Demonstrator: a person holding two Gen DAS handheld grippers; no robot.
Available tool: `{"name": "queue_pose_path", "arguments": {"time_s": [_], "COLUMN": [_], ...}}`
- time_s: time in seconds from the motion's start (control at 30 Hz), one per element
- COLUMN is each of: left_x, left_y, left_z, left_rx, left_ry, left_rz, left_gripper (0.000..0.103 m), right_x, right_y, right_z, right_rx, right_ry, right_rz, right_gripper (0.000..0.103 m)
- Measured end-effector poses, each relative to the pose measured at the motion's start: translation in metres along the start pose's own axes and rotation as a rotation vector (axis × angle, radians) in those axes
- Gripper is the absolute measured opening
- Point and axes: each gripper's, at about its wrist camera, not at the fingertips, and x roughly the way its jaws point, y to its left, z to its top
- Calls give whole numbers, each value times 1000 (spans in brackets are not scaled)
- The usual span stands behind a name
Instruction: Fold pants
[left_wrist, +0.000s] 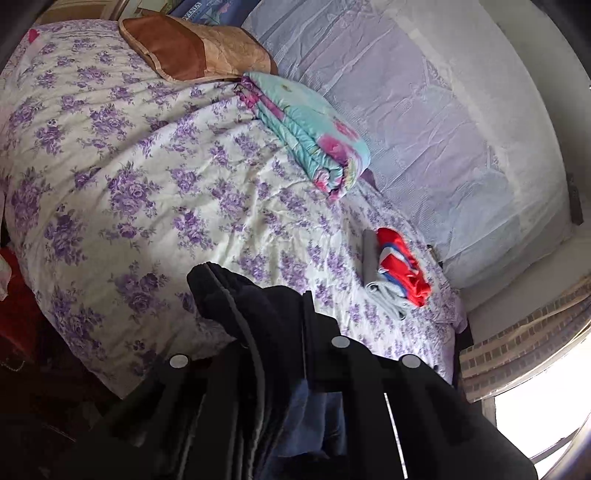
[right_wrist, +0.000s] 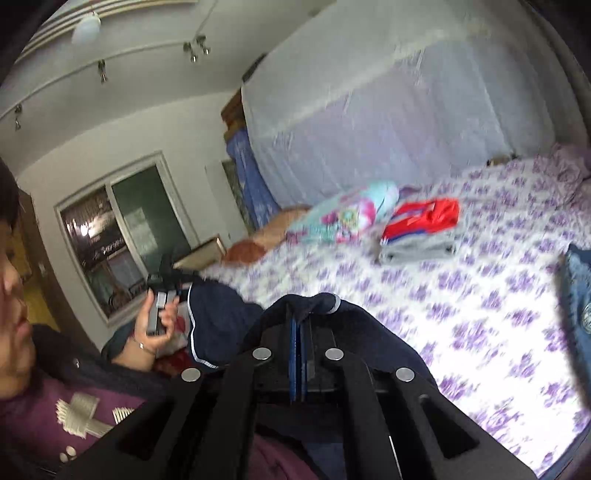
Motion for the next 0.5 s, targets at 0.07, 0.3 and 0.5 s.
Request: {"name": "queue_pose_path", "arguments": {"time_s": [0.07, 0.3, 0.5], "left_x": [-23, -99, -25], "left_y": [-10, -64, -136], "left_z": [3, 18, 56], "left_rx": [-3, 67, 143], "left_ry": [-38, -221, -163], "left_rz": [-49, -61, 37], "left_gripper": [6, 6, 6], "right_x": [-25, -22, 29], "right_y": [0, -20, -79], "right_z": [20, 56, 70], "right_rx": [-14, -42, 28], "right_ry": [-79, -164, -153], "right_rz": [-46, -158, -356], "right_gripper": [2, 2, 2]}}
